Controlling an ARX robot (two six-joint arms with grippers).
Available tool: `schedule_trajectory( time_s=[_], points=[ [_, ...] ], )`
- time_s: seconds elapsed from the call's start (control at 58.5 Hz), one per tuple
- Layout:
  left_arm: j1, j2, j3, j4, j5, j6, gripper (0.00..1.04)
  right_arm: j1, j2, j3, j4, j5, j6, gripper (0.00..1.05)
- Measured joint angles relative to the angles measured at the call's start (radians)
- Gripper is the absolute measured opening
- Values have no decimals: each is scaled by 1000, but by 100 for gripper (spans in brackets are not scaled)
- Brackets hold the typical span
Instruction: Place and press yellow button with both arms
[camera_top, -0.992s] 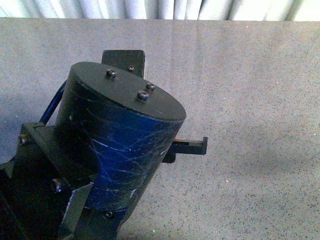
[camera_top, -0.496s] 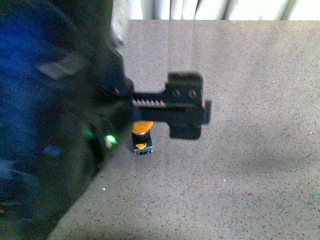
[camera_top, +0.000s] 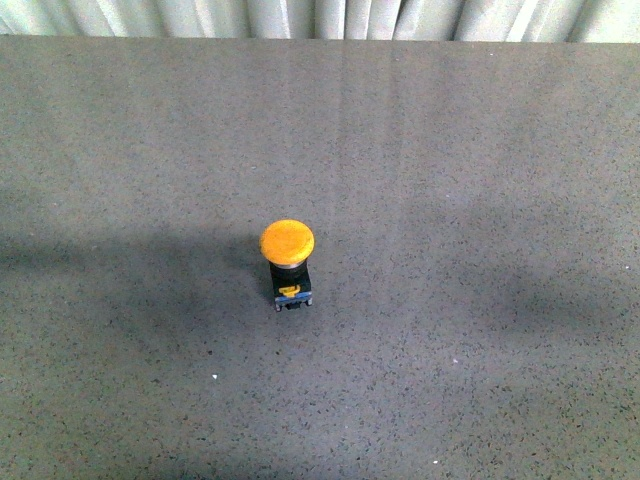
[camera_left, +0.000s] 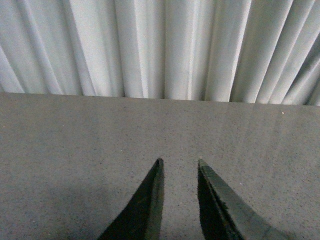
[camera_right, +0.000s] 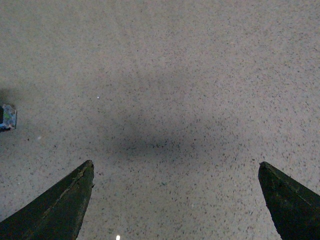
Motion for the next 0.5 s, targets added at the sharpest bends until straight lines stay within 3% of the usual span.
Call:
schedule_trajectory(
  time_s=[0.086, 0.171, 0.274, 0.359, 0.428, 0.496],
  points=[
    [36, -90, -15, -71, 32, 2, 1, 62, 260, 98, 199, -42, -79, 96],
    [60, -168, -26, -135, 63, 8, 1, 162, 494, 196, 367, -128, -166, 96],
    [82, -241, -36, -198, 78, 10, 1, 254, 689, 289, 461, -193, -253, 96],
    [107, -302, -41, -253, 105, 10, 1, 325, 841, 372, 504, -233, -346, 96],
    [170, -357, -41, -302, 182, 11, 1, 370, 933, 431, 504, -265, -400, 96],
    [196, -398, -42, -339, 183, 11, 1, 405, 1008, 482, 507, -288, -433, 96]
  ],
)
